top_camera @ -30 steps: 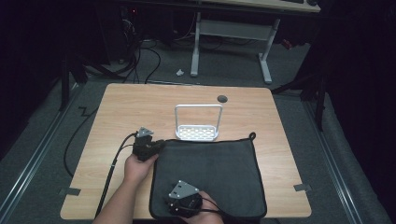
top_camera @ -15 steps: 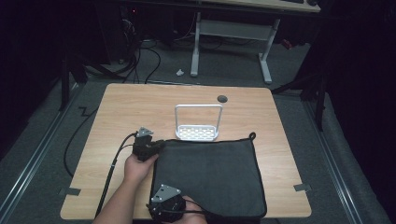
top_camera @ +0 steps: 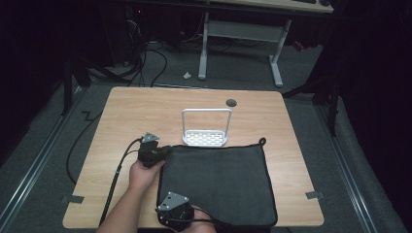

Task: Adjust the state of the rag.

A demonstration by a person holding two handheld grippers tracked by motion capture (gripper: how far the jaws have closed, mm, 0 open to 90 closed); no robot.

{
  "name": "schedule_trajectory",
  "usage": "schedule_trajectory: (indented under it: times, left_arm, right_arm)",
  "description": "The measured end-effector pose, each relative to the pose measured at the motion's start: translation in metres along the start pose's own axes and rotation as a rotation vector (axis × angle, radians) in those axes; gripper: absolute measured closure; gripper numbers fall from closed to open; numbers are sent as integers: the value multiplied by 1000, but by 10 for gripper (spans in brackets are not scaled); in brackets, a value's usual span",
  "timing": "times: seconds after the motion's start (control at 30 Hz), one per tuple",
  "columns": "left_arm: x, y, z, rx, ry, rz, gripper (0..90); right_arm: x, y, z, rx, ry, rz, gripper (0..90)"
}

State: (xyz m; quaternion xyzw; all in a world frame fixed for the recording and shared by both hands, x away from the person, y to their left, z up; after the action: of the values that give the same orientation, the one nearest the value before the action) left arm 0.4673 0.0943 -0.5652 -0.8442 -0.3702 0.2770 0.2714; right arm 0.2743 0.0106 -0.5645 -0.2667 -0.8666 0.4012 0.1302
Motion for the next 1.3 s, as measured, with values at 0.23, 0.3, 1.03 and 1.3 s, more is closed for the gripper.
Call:
schedule_trajectory:
  times: [0.23,0.3,1.03,1.3]
  left_arm:
    - [0,0,0,0,-5,5,829]
    - [1,0,0,2,-11,7,829]
    - [4,-38,14,-136,-190,59,835]
    - [34,-68,30,-170,-297,25,835]
  right_arm:
    - [0,1,-2,-5,-22,8,834]
    - [-1,1,-2,-10,-22,9,850]
    - [8,-55,-21,-221,-57,60,865]
    - [27,-44,-42,-225,-96,35,865]
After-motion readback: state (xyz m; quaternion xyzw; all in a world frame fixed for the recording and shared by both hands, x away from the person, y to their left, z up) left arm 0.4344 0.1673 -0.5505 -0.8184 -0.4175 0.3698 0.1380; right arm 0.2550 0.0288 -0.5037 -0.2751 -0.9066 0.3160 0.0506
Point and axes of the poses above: each handheld gripper's, and its own axes: y roughly forward along the jaws, z roughly out of its underside, x roughly to its left, the point moved 5 cm from there along y, roughly forward along the jaws, and after that the axes turned 6 degrees about x, right-handed, at the moved point
